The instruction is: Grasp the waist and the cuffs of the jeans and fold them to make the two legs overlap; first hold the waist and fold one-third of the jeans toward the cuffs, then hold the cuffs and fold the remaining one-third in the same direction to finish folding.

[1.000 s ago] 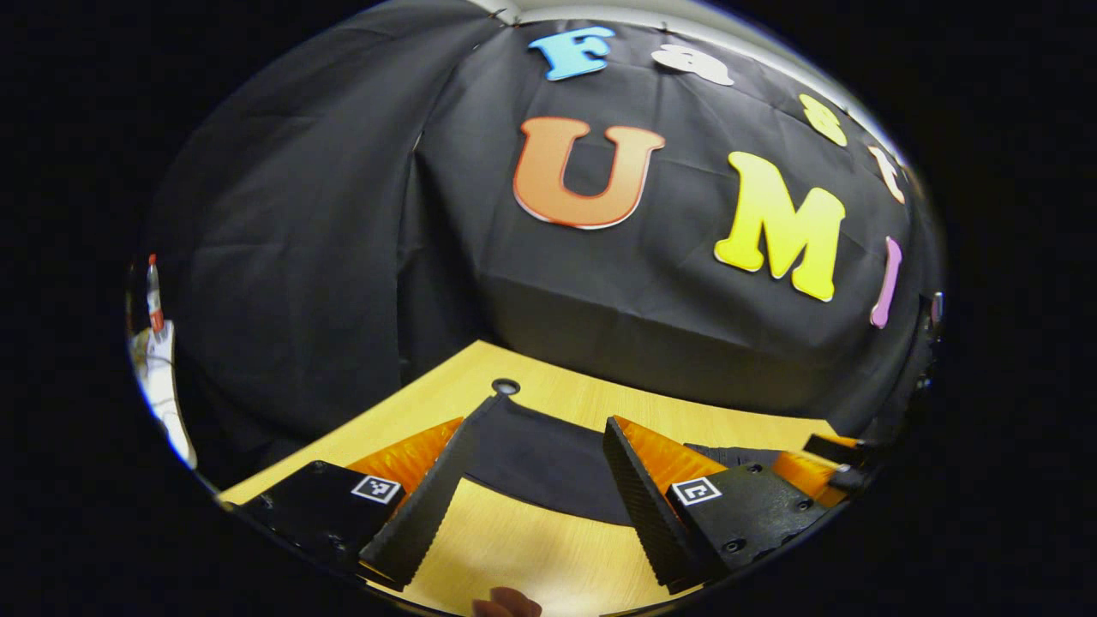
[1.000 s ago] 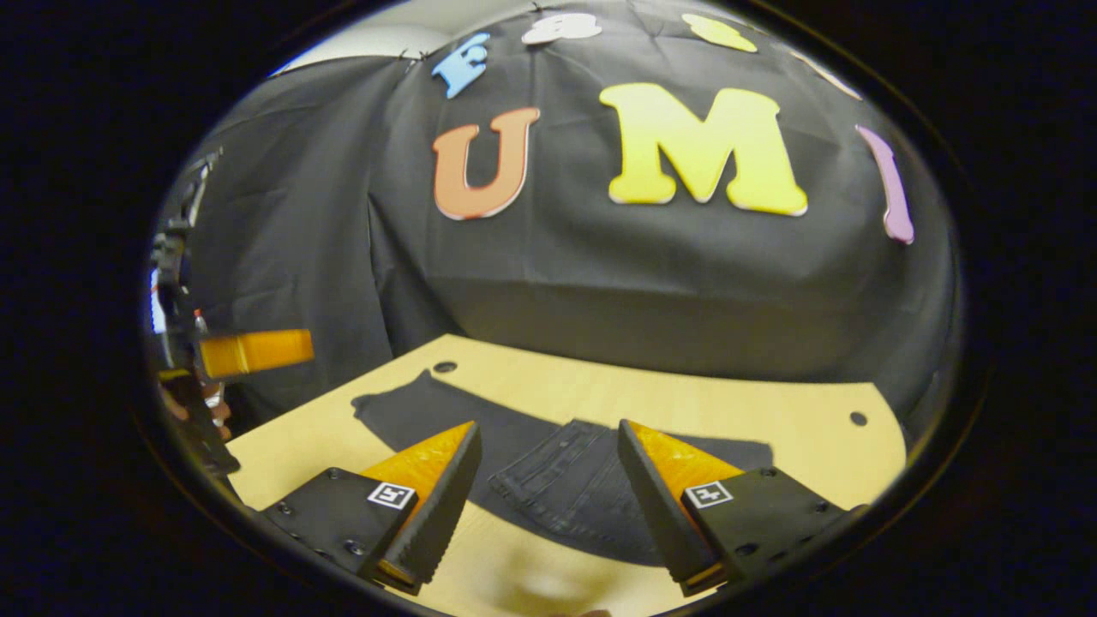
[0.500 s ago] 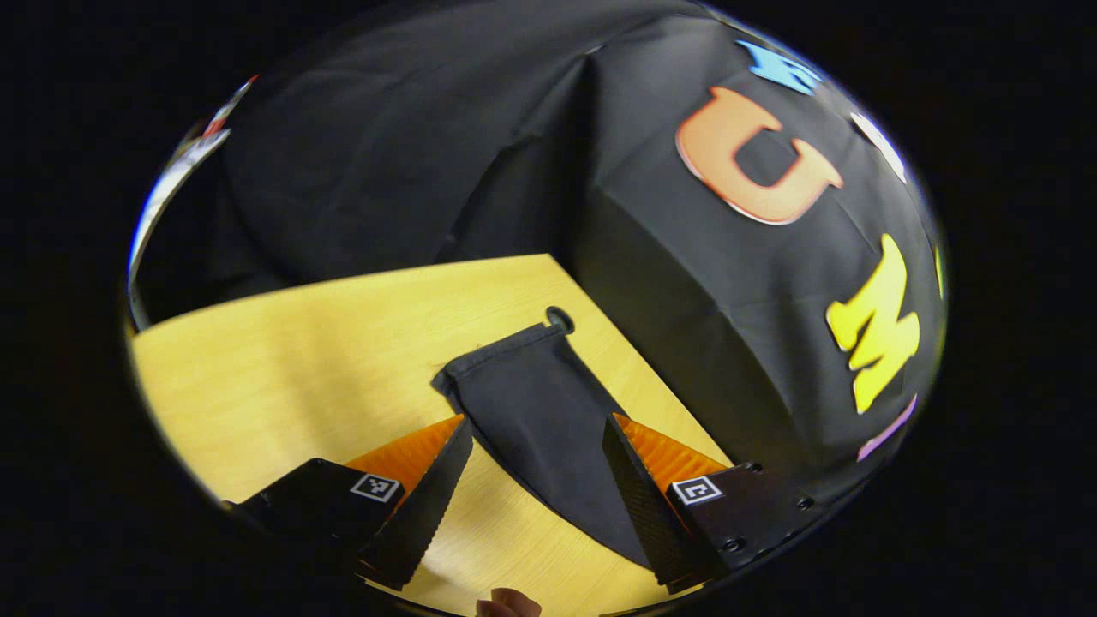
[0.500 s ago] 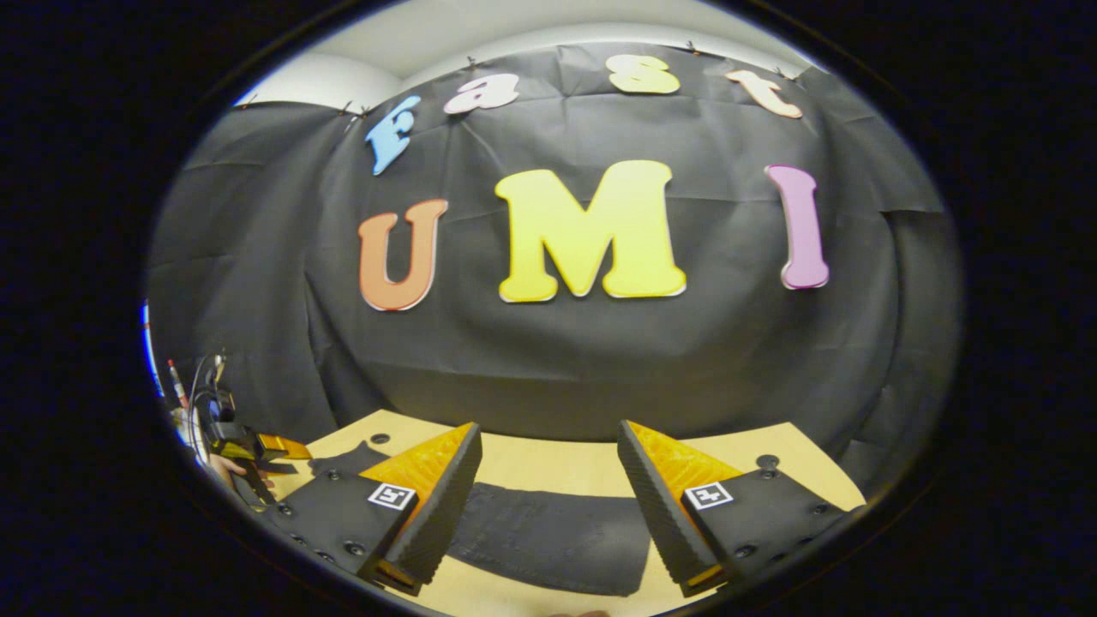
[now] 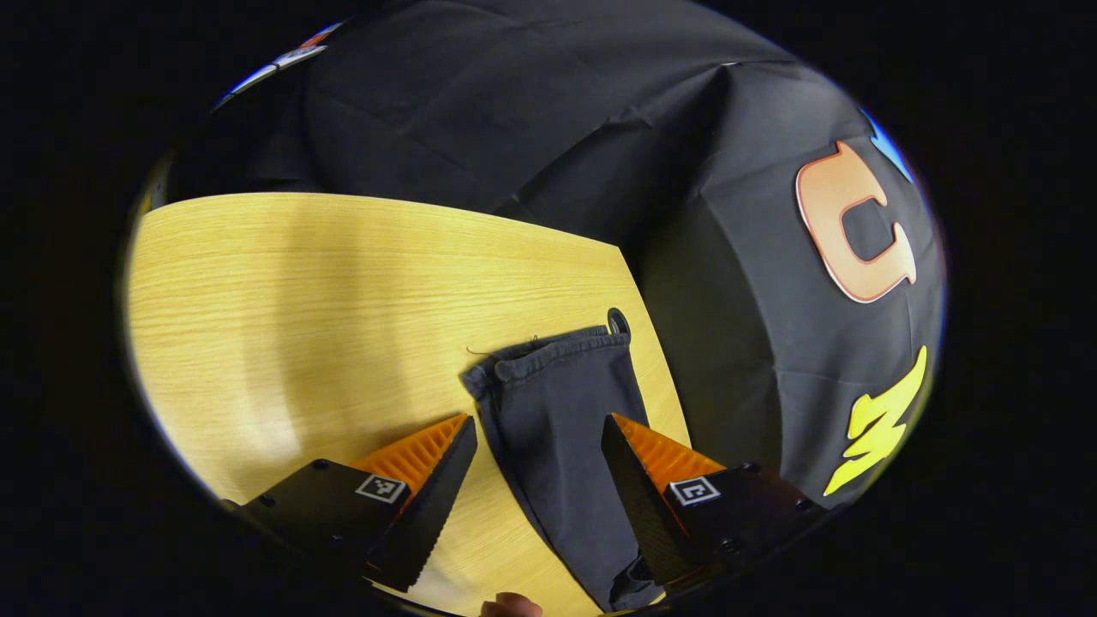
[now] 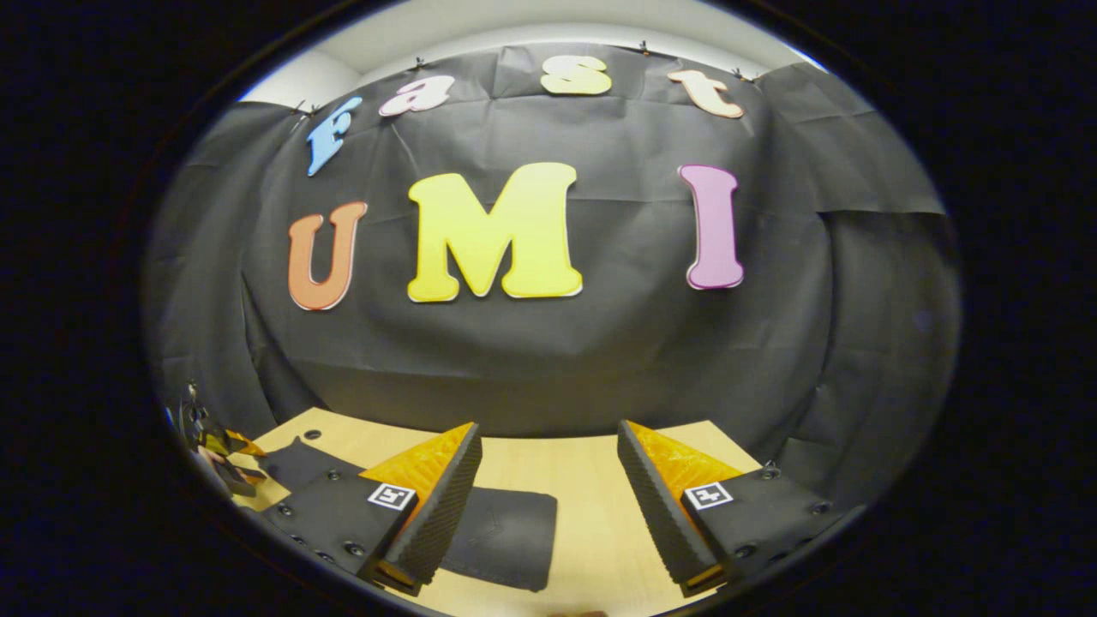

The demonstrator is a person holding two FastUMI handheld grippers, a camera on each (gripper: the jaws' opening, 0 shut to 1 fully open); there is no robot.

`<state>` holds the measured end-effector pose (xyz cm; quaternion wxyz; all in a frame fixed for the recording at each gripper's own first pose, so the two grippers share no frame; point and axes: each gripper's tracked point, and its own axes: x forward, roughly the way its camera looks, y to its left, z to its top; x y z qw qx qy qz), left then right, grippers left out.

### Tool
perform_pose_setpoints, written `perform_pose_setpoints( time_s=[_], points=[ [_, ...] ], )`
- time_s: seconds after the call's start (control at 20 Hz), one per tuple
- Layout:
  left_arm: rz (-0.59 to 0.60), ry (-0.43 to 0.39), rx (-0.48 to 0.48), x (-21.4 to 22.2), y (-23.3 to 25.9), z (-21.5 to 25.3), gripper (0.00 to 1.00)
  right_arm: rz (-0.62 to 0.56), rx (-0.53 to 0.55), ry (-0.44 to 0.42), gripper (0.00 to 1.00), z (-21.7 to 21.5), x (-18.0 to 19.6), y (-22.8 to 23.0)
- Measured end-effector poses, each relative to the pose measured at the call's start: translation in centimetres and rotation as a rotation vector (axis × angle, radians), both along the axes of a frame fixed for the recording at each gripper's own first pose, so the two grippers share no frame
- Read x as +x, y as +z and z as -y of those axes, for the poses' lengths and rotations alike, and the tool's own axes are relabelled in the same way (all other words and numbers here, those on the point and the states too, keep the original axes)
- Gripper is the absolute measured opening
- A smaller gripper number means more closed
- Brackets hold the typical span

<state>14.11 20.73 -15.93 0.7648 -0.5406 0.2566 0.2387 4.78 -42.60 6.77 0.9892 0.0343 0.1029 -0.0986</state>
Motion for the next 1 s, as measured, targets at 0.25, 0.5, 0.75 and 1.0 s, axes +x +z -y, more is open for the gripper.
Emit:
perform_pose_setpoints(
  time_s=[0.25, 0.5, 0.75, 1.0],
  points=[
    [0.002, 0.010, 0.002, 1.5, -0.5, -0.2, 0.93, -0.017, -0.022, -0.015, 0.98, 1.3, -0.9, -0.4],
    [-0.017, 0.072, -0.126, 1.1, -2.4, -1.4, 0.15, -0.023, -0.033, -0.041, 0.97, 3.0, -1.6, -0.2],
    [-0.009, 0.037, -0.105, 1.3, -2.5, -0.8, 0.04, -0.020, -0.041, -0.051, 0.98, 3.6, -2.1, 0.1],
    [0.044, -0.028, 0.036, 1.8, 1.1, -0.1, 0.04, -0.020, -0.033, -0.046, 0.97, 3.1, -2.0, 0.2]
  ],
)
